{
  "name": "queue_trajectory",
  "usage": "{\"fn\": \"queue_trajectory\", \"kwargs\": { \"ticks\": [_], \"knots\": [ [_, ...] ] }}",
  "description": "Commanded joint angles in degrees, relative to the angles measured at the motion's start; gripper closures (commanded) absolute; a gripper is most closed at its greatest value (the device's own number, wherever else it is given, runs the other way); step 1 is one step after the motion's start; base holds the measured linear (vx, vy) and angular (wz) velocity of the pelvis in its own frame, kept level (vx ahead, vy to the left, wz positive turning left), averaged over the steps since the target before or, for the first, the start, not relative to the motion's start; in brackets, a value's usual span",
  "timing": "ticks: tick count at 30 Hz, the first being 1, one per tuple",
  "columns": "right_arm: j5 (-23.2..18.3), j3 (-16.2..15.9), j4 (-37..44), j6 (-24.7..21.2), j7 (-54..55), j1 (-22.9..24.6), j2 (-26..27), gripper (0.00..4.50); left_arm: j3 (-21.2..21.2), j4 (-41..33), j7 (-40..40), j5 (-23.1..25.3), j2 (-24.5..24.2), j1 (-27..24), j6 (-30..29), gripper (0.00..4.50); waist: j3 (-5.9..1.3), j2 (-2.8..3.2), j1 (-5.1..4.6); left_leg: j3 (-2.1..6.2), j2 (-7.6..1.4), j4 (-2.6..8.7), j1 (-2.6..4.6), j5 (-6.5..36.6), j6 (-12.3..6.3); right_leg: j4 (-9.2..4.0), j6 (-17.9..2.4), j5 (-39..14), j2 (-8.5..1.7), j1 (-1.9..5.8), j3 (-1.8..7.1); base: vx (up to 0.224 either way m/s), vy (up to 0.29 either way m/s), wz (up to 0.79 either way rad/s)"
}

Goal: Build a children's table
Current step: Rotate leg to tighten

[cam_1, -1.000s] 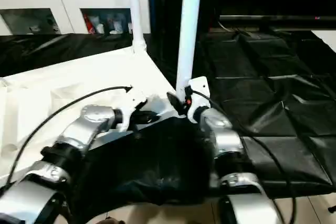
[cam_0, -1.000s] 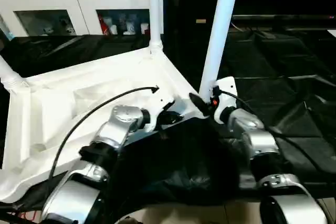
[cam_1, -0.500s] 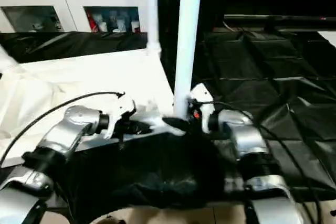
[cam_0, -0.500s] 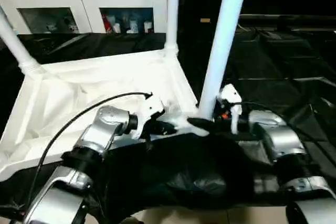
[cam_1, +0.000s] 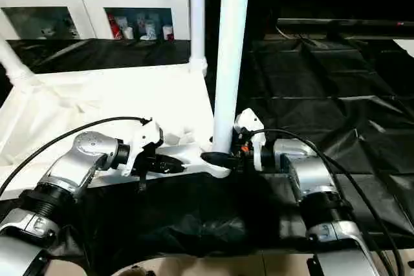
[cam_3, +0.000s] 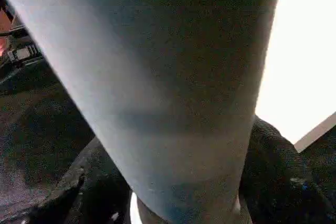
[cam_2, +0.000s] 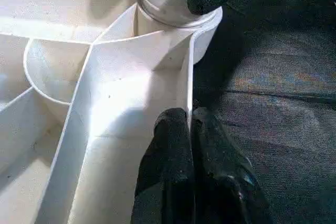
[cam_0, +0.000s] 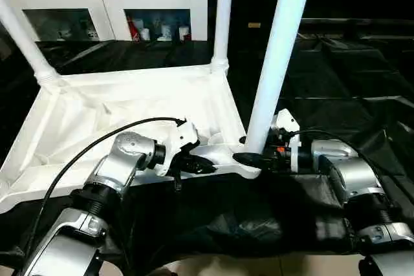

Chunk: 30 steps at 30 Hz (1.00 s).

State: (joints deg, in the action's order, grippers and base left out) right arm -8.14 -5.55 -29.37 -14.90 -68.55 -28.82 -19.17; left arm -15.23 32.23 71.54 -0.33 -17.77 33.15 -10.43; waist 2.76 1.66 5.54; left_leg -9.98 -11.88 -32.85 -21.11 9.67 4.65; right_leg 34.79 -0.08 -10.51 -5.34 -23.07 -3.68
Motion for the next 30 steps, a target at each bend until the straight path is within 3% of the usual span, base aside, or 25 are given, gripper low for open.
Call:
{"fn": "queue_trajectory", "kwargs": {
  "ticks": [1, 5, 7, 10, 16, 20, 22, 25, 28, 30],
  "knots": [
    [0.6, -5.5, 0.3, -2.0, -2.8, 2.2, 2.1, 2.10, -0.8, -1.8, -2.0, -1.0, 2.1, 0.8, -0.1, 4.50, -3.52, -0.70, 0.03, -0.21, -1.10, 3.62, 0.41, 12.8, -2.66, -4.37, -12.7, -13.5, -2.53, 2.81, 1.99, 0.000, 0.000, 0.00],
    [1.9, -3.7, -1.4, 0.2, 6.6, 2.3, 5.6, 2.19, 0.8, 1.0, -7.9, -0.2, 5.0, 3.1, -0.3, 4.50, -3.43, -0.69, -0.01, -0.24, -1.05, 3.64, 0.43, 12.9, -2.37, -4.46, -12.4, -13.6, -2.50, 2.66, 2.06, 0.000, 0.000, 0.00],
    [3.0, -2.4, -3.3, 1.1, 13.3, 1.8, 8.0, 2.32, 1.3, 2.6, -11.0, 0.4, 6.4, 4.5, -0.2, 4.50, -3.17, -0.69, -0.45, -0.15, -0.75, 3.89, 0.69, 15.2, -0.79, -5.10, -11.1, -18.9, -2.62, 2.38, 2.01, 0.000, 0.000, 0.00],
    [4.1, -0.8, -5.6, 1.7, 20.8, 1.1, 10.8, 2.42, 1.5, 4.5, -14.6, 1.4, 8.0, 5.9, 0.2, 4.50, -3.07, -0.61, -0.73, 0.10, -0.69, 4.01, 0.92, 17.6, -0.16, -5.78, -8.8, -24.7, -2.71, 2.19, 1.95, 0.000, 0.000, 0.00],
    [5.5, 2.1, -11.1, 2.7, 36.8, -1.2, 18.9, 2.51, 2.2, 8.6, -24.7, 3.1, 13.1, 9.1, 0.5, 4.50, -3.06, -0.24, -1.15, 0.45, -0.58, 4.30, 1.11, 20.2, 0.96, -6.23, -7.0, -27.3, -2.60, 1.91, 1.76, 0.000, 0.000, 0.00],
    [7.2, 0.3, -11.6, 4.7, 36.3, -1.6, 19.2, 2.51, 2.2, 9.0, -24.9, 3.4, 13.8, 9.2, 0.9, 4.50, -3.17, -0.36, -1.16, 0.37, -0.64, 4.31, 0.84, 20.1, 0.16, -6.11, -7.5, -24.5, -2.53, 2.03, 1.87, 0.000, 0.000, 0.00],
    [5.4, 2.0, -11.6, 4.8, 35.4, -2.1, 19.7, 1.97, 1.7, 9.1, -23.5, 3.5, 13.5, 8.9, 1.9, 4.50, -3.19, -0.22, -1.16, 0.34, -0.69, 4.35, 0.79, 19.9, -0.13, -5.94, -8.3, -22.5, -2.47, 2.09, 1.91, 0.000, 0.000, 0.00],
    [4.1, 2.8, -11.0, 4.5, 33.2, -1.9, 19.5, 1.81, 1.6, 9.5, -23.3, 3.8, 13.1, 8.8, 2.6, 4.50, -3.26, -0.22, -1.09, 0.29, -0.69, 4.32, 0.67, 19.5, -0.46, -5.76, -9.0, -20.9, -2.48, 2.23, 1.95, 0.000, 0.000, 0.00],
    [4.1, 2.2, -9.2, 5.2, 30.6, -0.9, 17.3, 1.39, 1.9, 10.1, -23.4, 4.0, 12.5, 8.8, 3.3, 4.50, -3.20, -0.21, -1.06, 0.29, -0.76, 4.38, 0.62, 19.5, -0.50, -5.72, -9.0, -20.5, -2.42, 2.32, 1.95, 0.000, 0.000, 0.00],
    [4.2, 1.4, -7.0, 5.7, 27.4, 0.3, 14.7, 1.39, 1.8, 10.1, -23.2, 4.3, 12.0, 8.6, 3.7, 4.50, -3.31, -0.34, -0.98, 0.18, -0.76, 4.28, 0.64, 19.1, -0.78, -5.68, -9.1, -20.1, -2.47, 2.33, 2.01, 0.000, 0.000, 0.00]
  ]
}}
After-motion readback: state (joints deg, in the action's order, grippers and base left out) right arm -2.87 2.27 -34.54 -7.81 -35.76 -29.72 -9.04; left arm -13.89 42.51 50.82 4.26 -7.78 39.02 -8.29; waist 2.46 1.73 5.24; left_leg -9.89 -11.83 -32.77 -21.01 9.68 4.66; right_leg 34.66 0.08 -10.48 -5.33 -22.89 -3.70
